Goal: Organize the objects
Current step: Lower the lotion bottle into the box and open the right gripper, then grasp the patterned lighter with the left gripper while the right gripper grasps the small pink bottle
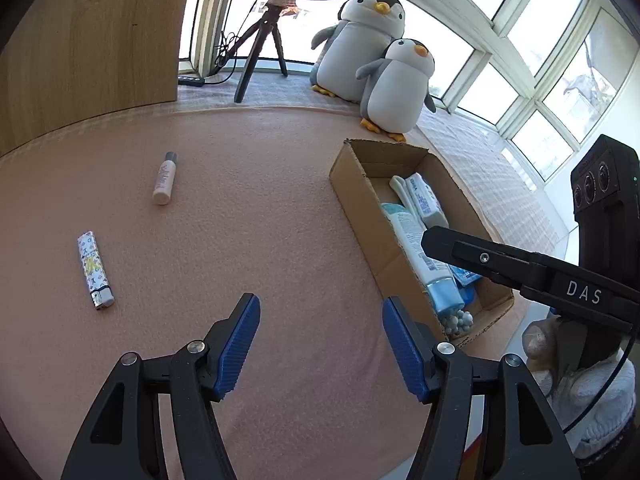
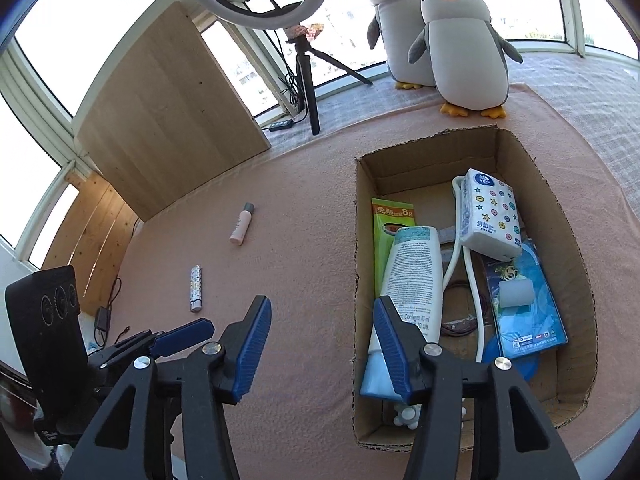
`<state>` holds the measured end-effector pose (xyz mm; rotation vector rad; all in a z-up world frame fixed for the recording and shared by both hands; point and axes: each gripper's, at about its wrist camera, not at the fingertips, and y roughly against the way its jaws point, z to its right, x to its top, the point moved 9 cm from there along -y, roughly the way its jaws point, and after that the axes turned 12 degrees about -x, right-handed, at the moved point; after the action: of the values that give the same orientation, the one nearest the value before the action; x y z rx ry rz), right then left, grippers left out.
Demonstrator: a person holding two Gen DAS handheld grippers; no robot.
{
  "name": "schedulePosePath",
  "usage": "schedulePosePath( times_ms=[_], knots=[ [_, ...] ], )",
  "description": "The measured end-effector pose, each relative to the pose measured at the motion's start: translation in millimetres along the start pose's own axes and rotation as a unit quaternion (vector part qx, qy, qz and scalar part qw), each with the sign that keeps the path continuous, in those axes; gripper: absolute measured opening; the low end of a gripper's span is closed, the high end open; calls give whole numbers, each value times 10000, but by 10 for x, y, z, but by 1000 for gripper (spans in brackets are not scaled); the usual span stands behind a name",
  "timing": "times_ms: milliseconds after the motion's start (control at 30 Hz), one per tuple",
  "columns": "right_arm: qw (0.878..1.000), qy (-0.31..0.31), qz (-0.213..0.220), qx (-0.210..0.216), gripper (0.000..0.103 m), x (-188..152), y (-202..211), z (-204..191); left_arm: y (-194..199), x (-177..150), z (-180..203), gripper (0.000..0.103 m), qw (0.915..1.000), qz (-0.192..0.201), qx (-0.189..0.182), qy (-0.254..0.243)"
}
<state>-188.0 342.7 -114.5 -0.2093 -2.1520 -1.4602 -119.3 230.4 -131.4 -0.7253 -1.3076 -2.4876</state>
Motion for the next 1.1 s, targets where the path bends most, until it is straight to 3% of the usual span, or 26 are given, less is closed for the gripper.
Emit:
schedulePosePath(
  times_ms=[567,1100],
  knots=[
    [9991,318,-142,261,55,-42,-324,-730,501,-59,-819,68,9979,185,432,437],
    [9970,700,-304,-107,55,-12,-618,-1014,580,-142,-1647,67,9904,248,604,1220]
  ],
)
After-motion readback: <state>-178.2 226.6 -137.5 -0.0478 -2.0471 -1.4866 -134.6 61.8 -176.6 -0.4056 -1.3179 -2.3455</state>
